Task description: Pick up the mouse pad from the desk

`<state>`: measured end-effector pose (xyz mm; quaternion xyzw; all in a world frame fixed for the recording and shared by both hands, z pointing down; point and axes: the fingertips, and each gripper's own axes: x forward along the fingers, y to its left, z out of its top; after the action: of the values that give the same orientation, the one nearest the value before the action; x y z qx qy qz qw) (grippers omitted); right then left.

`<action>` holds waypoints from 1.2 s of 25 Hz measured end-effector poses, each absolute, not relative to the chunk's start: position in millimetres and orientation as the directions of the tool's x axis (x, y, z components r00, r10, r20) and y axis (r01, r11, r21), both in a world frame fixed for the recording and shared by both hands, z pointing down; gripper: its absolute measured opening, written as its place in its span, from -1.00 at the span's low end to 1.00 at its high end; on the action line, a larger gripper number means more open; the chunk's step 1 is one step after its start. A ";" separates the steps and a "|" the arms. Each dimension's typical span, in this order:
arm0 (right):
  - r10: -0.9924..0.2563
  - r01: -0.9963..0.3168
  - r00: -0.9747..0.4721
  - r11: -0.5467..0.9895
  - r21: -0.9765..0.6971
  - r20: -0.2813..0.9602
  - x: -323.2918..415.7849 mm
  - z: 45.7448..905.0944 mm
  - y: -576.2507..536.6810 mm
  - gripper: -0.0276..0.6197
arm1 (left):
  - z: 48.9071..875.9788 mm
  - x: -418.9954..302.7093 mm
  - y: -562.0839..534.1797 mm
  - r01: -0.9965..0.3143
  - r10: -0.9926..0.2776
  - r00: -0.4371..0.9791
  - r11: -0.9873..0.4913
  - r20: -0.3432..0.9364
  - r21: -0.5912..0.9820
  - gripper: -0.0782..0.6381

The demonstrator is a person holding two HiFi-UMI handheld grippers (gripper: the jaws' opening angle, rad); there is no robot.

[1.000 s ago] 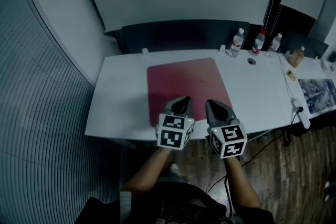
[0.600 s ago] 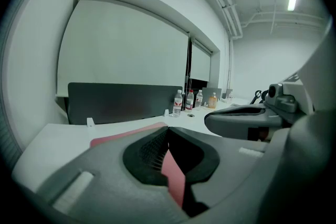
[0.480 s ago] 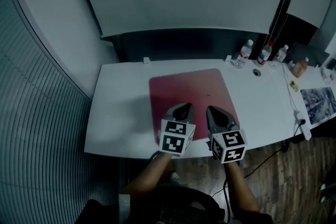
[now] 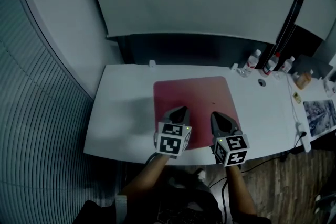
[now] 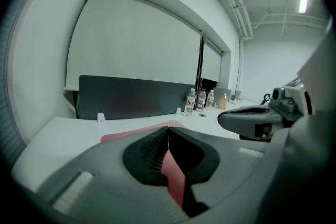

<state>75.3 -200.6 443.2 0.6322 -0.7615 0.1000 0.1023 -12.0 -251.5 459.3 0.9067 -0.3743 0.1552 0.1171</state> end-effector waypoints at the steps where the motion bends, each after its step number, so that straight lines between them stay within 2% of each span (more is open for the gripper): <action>1: -0.940 -0.982 -0.184 0.186 -0.020 0.287 78.1 445.2 -202.3 -0.91 | 461.5 -12.2 -253.9 -0.721 -0.646 0.665 -0.687 0.374 0.095 -0.76; 18: -0.896 -0.950 -0.300 0.310 -0.021 0.327 145.7 480.0 -266.6 -0.91 | 497.8 -4.1 -304.1 -0.822 -0.735 0.543 -0.564 0.405 0.079 -0.76; 30: -0.863 -0.945 -0.314 0.324 -0.043 0.395 185.1 531.0 -288.9 -0.85 | 552.6 -28.8 -329.1 -0.875 -0.755 0.447 -0.480 0.480 0.061 -0.73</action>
<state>185.1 -288.9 531.0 0.5654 -0.7995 0.1345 0.1519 -28.8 -329.1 552.6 0.8370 -0.4869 0.1983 0.1517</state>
